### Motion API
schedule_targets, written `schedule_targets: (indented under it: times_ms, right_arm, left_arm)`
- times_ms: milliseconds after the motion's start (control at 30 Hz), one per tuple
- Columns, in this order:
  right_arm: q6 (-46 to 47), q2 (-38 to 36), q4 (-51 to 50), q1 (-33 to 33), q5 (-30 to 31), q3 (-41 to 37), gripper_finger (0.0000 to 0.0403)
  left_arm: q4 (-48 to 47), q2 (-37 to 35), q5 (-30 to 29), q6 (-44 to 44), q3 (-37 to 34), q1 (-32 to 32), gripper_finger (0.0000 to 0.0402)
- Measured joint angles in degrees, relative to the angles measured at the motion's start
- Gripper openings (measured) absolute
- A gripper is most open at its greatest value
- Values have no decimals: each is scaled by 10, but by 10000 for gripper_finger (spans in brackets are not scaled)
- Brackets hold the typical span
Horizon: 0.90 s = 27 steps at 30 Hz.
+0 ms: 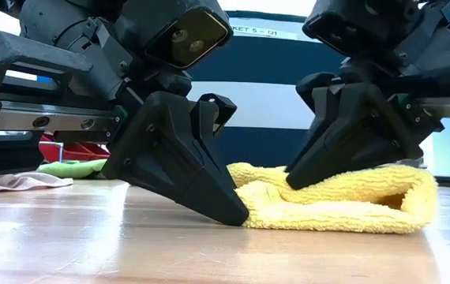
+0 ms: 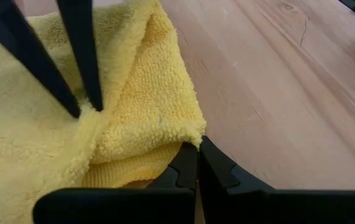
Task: Fold towel
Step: Fold the yellow towel
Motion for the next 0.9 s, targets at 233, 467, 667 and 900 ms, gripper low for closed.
schedule_targets:
  times_ms: [233,467,667,900]
  right_arm:
    - [-3,0,-7,6,0,0,2]
    - [-19,-2,-3,35,-1,0,1]
    - [-21,-2,-3,68,4,0,0]
    - [-51,-38,0,84,59,0,0]
  left_arm:
    - [1,0,-6,0,0,0,3]
    - [1,0,-8,0,0,0,3]
    - [-1,0,-9,0,0,0,3]
    - [-1,0,-9,0,0,1,3]
